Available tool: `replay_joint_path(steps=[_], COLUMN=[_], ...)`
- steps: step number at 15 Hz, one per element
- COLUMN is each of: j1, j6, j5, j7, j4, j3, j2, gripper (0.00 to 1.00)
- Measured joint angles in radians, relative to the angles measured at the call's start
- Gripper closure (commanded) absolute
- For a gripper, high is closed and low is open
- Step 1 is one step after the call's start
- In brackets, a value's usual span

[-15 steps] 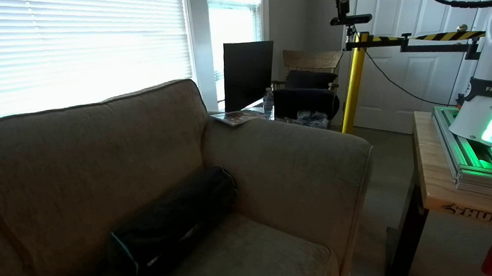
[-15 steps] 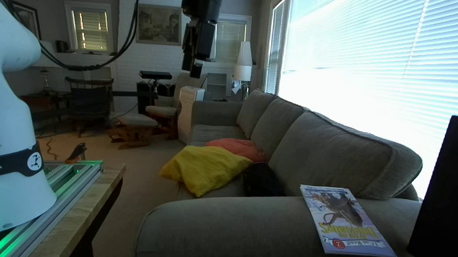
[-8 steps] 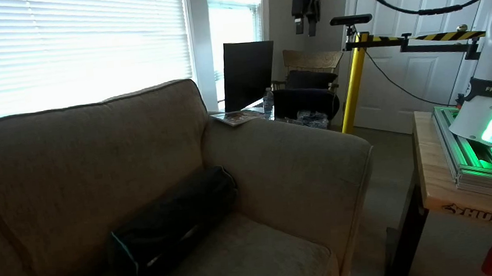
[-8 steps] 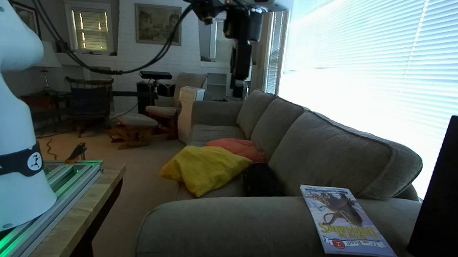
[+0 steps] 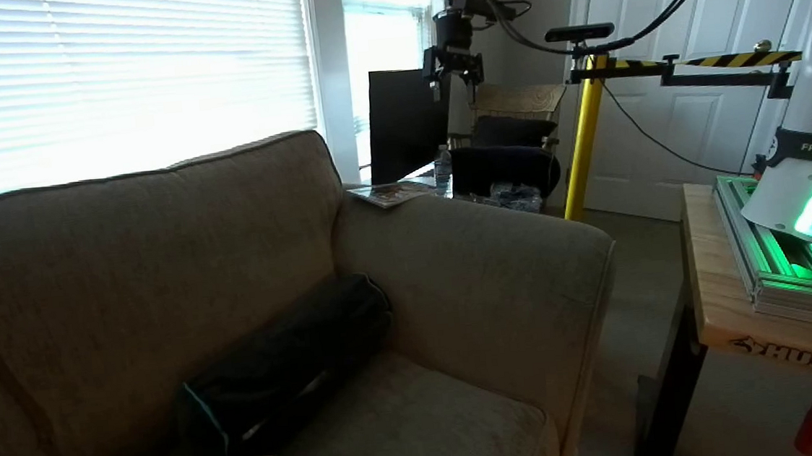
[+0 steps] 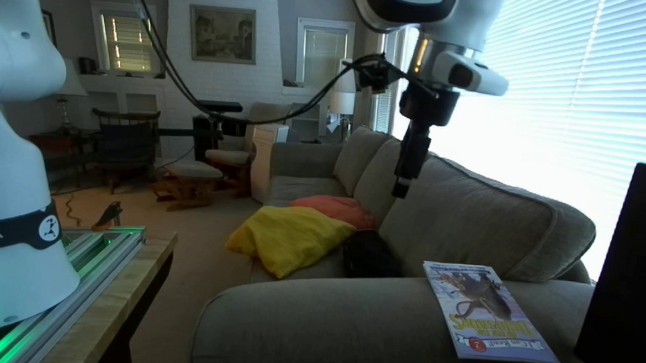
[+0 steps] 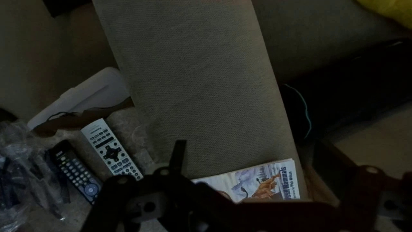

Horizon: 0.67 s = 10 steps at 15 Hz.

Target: Put the thing soon the table

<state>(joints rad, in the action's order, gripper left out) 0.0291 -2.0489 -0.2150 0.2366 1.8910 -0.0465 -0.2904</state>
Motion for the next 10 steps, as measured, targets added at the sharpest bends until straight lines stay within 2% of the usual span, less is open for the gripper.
replay_joint_path(steps=[5, 10], j1=[0.08, 0.166], j6=[0.15, 0.244], j5=[-0.061, -0.086], j7=[0.0, 0.029], j4=[-0.266, -0.518], j3=[-0.012, -0.029], j2=[-0.234, -0.425], gripper=[0.0, 0.0])
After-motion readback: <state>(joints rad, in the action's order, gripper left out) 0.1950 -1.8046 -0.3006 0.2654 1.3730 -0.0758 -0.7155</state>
